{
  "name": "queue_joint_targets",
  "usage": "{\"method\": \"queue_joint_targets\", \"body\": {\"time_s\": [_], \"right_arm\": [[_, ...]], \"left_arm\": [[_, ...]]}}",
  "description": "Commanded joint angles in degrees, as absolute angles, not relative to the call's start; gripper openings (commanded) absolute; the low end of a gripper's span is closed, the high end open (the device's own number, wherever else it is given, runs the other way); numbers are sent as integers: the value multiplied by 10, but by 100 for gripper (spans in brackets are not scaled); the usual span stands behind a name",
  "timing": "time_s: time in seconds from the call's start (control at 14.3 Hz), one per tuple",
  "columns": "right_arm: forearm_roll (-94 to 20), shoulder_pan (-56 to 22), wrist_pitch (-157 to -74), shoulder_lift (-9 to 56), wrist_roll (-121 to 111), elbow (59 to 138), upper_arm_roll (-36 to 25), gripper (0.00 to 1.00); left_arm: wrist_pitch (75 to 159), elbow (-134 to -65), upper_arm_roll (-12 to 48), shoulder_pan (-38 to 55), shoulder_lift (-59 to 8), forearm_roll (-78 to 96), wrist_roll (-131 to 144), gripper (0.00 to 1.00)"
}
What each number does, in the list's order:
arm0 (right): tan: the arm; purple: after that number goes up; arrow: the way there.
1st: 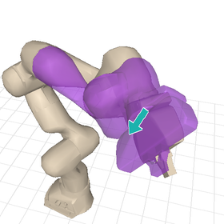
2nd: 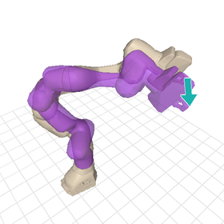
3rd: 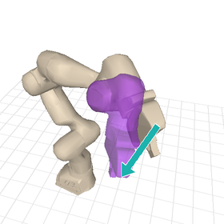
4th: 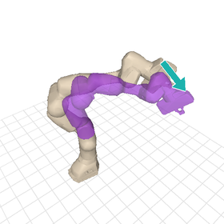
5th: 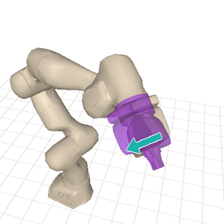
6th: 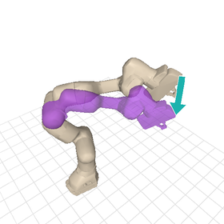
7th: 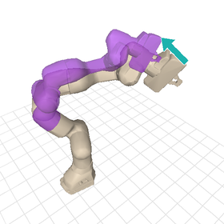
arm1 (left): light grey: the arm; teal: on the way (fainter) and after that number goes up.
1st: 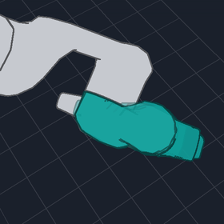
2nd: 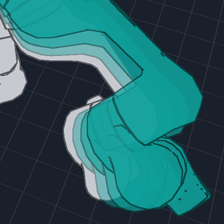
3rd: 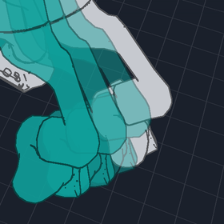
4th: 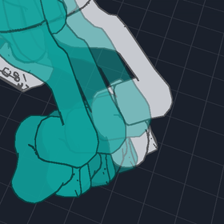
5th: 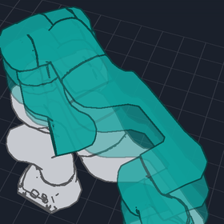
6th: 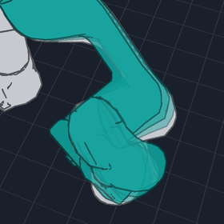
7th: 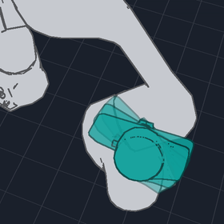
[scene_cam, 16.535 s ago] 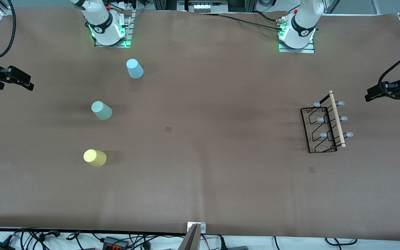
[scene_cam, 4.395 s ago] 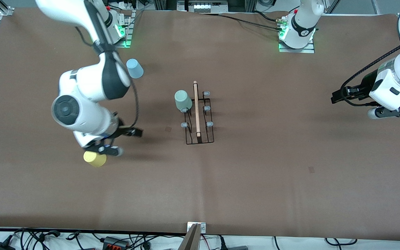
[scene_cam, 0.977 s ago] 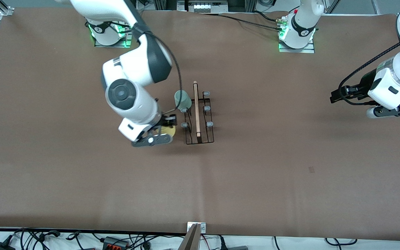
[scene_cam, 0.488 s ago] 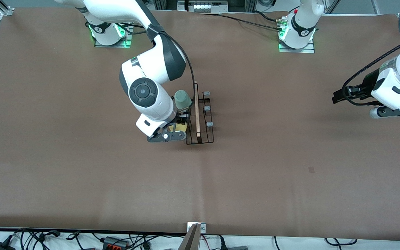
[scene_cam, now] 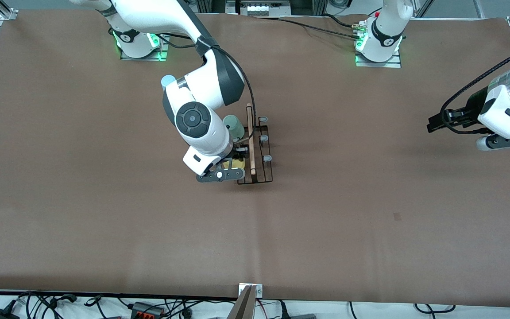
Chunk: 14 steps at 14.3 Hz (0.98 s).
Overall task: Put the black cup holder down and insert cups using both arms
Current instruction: 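Carry the yellow cup to the rack and release it with the right gripper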
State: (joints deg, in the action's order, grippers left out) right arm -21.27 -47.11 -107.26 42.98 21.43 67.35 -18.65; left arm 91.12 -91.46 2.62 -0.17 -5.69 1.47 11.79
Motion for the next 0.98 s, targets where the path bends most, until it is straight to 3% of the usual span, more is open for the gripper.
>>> {"method": "queue_joint_targets", "body": {"time_s": [0.0, 0.63, 0.7, 0.77, 0.84, 0.91], "right_arm": [[-224, -473, -1078, 441, 221, 665, -185, 26], [-220, -473, -1087, 468, 215, 668, -177, 27], [-221, -473, -1087, 473, 221, 668, -177, 40], [-221, -474, -1088, 473, 222, 668, -177, 67], [-221, -475, -1087, 472, 221, 668, -177, 100], [-222, -475, -1086, 470, 221, 666, -177, 100]], "left_arm": [[909, -912, 32, -2, -52, -13, 103, 100], [908, -912, 32, -4, -52, -11, 104, 100], [908, -912, 32, -3, -52, -11, 105, 100], [908, -912, 32, -3, -52, -11, 105, 100], [908, -912, 32, -3, -52, -11, 105, 100], [908, -912, 32, -3, -52, -11, 105, 100]]}}
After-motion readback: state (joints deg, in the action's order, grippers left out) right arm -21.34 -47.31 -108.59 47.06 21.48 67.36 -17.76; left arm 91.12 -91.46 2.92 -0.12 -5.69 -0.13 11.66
